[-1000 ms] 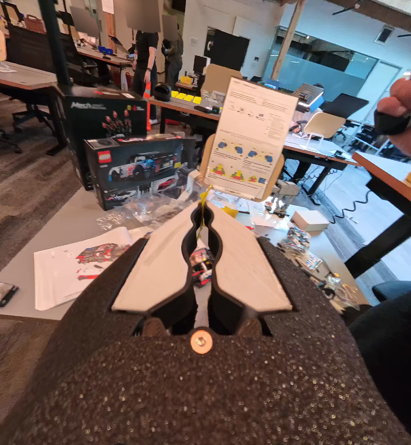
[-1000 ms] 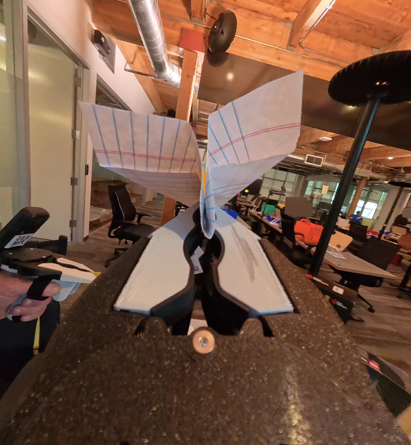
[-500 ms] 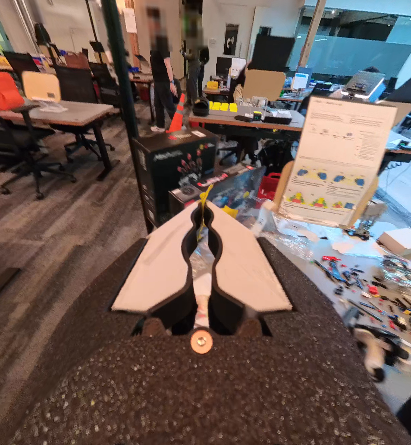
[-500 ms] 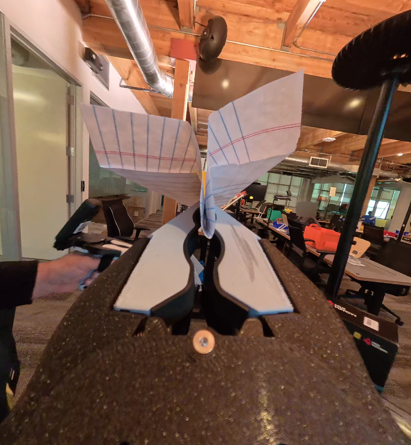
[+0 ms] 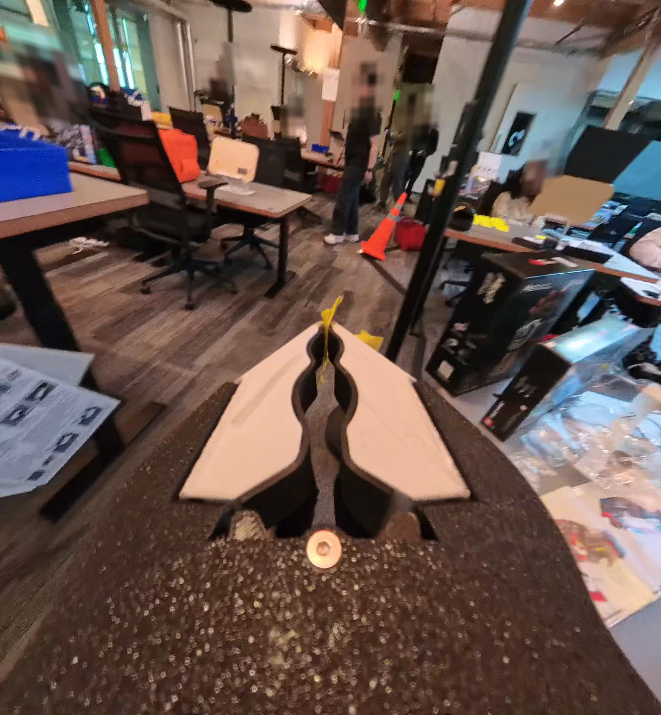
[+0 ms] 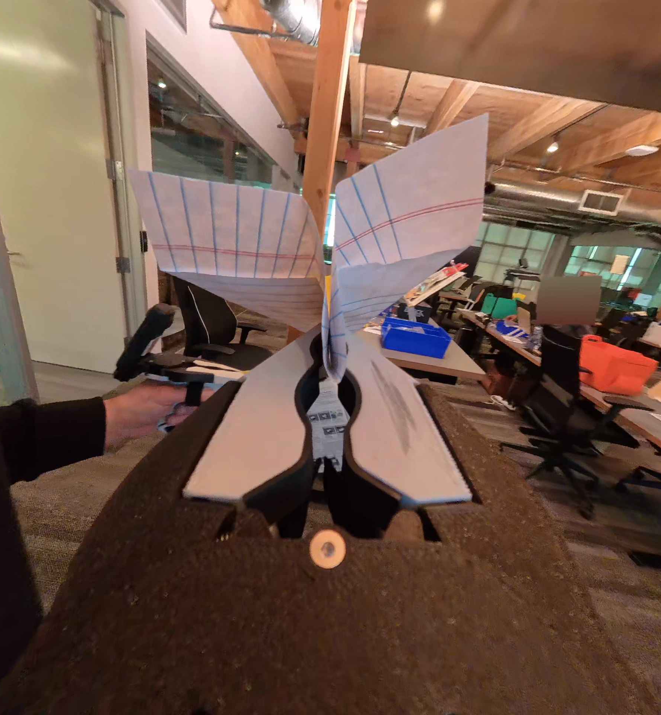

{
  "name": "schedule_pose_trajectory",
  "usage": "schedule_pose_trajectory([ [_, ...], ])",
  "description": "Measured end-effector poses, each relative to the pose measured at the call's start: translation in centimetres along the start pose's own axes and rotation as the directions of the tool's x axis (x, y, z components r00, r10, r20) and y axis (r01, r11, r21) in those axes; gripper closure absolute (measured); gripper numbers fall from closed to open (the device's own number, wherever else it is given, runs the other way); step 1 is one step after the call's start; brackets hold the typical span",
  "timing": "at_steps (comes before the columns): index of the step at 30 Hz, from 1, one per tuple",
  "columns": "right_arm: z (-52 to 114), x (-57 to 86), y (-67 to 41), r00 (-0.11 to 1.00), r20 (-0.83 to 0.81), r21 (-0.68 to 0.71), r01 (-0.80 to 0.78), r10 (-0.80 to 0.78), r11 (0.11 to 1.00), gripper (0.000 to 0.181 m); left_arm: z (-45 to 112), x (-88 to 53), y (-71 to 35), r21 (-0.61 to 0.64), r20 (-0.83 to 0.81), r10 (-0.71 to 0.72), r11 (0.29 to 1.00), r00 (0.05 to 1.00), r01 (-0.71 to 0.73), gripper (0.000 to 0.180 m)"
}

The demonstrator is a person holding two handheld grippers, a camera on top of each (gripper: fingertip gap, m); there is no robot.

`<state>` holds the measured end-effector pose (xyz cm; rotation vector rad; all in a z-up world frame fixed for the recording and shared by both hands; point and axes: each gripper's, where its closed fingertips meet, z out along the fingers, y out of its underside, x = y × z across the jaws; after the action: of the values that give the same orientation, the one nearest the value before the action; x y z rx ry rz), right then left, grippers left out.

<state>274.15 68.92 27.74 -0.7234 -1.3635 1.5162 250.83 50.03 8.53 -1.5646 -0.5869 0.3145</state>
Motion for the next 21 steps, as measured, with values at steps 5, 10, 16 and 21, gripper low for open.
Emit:
schedule_pose_trajectory([
  [5,14.2,-0.8,4.3,0.991,0.119,-0.005,-0.056,0.056,0.998,0.181,-5.1,-11.4,2.0,-0.074,0.125,-0.03,0.996,0.992,0.04,0.18],
  [10,22.8,0.9,8.7,0.981,0.175,0.026,-0.091,0.085,0.995,0.181,-9.9,-15.2,2.7,-0.115,0.219,-0.058,0.99,0.974,0.084,0.18],
  [16,28.2,7.0,10.1,0.997,0.063,0.117,-0.044,0.037,0.992,0.181,-7.8,-16.7,0.0,-0.135,0.198,-0.033,0.989,0.98,0.06,0.18],
  [21,31.6,14.0,11.1,0.998,-0.057,0.135,0.031,-0.024,0.99,0.181,-1.4,-18.6,-3.5,-0.131,0.135,0.029,0.991,0.99,-0.011,0.18],
])
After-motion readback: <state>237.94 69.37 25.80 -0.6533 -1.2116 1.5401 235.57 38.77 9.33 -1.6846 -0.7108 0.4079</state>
